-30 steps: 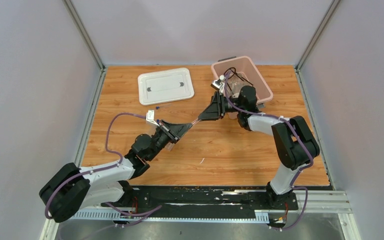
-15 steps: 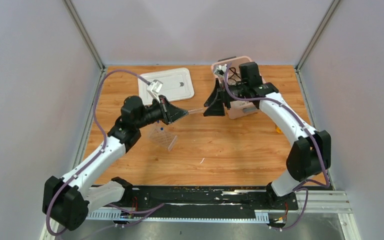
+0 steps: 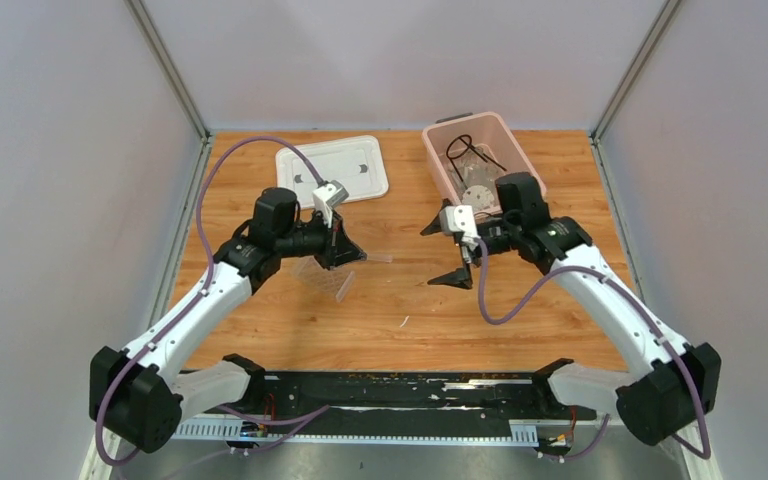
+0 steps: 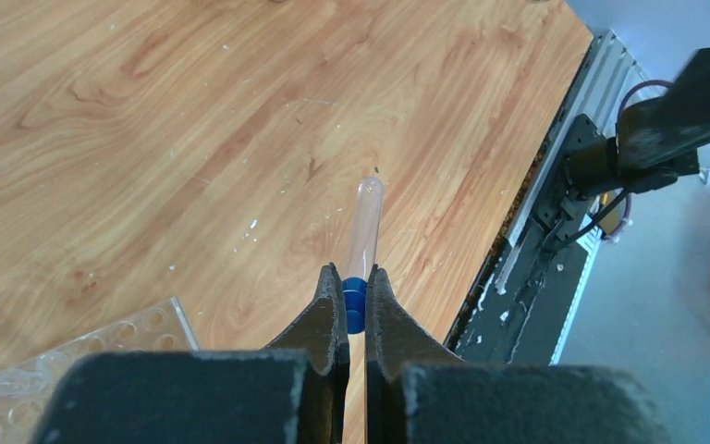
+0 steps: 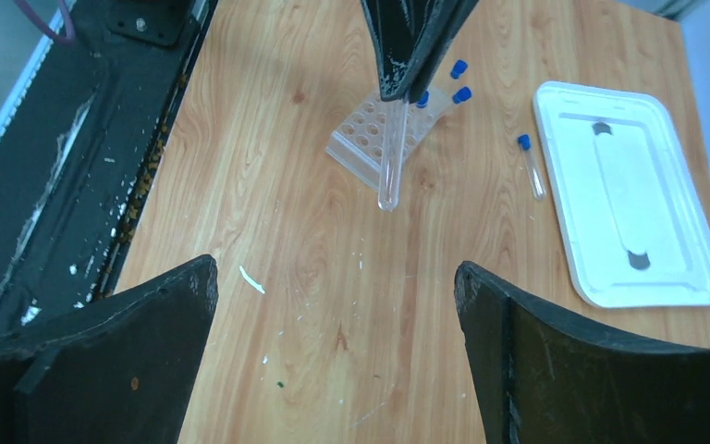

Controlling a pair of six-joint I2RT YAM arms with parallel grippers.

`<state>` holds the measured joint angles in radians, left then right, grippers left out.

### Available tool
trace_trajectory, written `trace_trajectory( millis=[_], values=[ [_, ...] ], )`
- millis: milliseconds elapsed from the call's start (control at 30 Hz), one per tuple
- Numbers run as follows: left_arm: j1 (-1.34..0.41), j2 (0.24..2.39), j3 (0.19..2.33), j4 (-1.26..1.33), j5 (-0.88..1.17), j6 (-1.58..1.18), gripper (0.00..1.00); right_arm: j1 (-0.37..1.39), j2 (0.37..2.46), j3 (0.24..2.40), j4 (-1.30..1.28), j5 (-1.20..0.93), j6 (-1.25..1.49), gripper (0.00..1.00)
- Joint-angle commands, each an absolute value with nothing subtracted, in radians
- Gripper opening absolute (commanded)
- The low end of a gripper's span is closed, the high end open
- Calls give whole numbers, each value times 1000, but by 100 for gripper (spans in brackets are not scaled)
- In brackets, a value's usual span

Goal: Organize the chemistry lab equipment
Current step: Insert the test tube into the slot of the test tube rack.

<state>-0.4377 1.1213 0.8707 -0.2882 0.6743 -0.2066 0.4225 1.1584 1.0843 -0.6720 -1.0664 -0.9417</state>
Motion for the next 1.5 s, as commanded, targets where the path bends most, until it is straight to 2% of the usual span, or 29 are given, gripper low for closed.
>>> trace_trajectory(
  millis=[0, 67, 167, 267, 367, 500, 733, 867, 1000, 1167, 1233, 1300, 1467],
  values=[
    [-454, 1086, 874, -306, 673, -122, 0, 534, 1279, 1155, -590, -987, -1066, 99],
    [-463, 1086, 876, -312, 667, -115, 0, 593, 1336, 1213, -576, -932, -1022, 97],
    [-480, 1069, 869, -310, 661, -106, 0, 648, 1414, 1267, -528, -865, -884, 88],
    [-489, 1055, 860, -296, 664, -105, 0, 684, 1423, 1230, -456, -829, -816, 85],
    [-489, 1056, 859, -285, 676, -110, 0, 698, 1419, 1184, -379, -862, -743, 76],
    [-489, 1054, 859, -273, 688, -111, 0, 717, 1440, 1182, -377, -862, -723, 65],
    [-489, 1044, 851, -256, 692, -104, 0, 737, 1471, 1162, -373, -798, -716, 58],
    [-489, 1040, 850, -255, 697, -101, 0, 738, 1489, 1178, -393, -770, -705, 50],
    [-489, 1034, 848, -252, 699, -109, 0, 738, 1497, 1186, -398, -766, -694, 35],
    [-489, 1015, 844, -242, 705, -123, 1, 741, 1520, 1187, -382, -788, -658, 7],
    [-489, 1004, 844, -239, 693, -132, 14, 744, 1522, 1187, -377, -807, -643, 0],
    [-489, 987, 843, -236, 674, -145, 36, 744, 1519, 1183, -362, -822, -618, 0],
    [-489, 877, 782, -111, 601, -290, 75, 740, 1507, 1174, -316, -907, -507, 0]
  ],
)
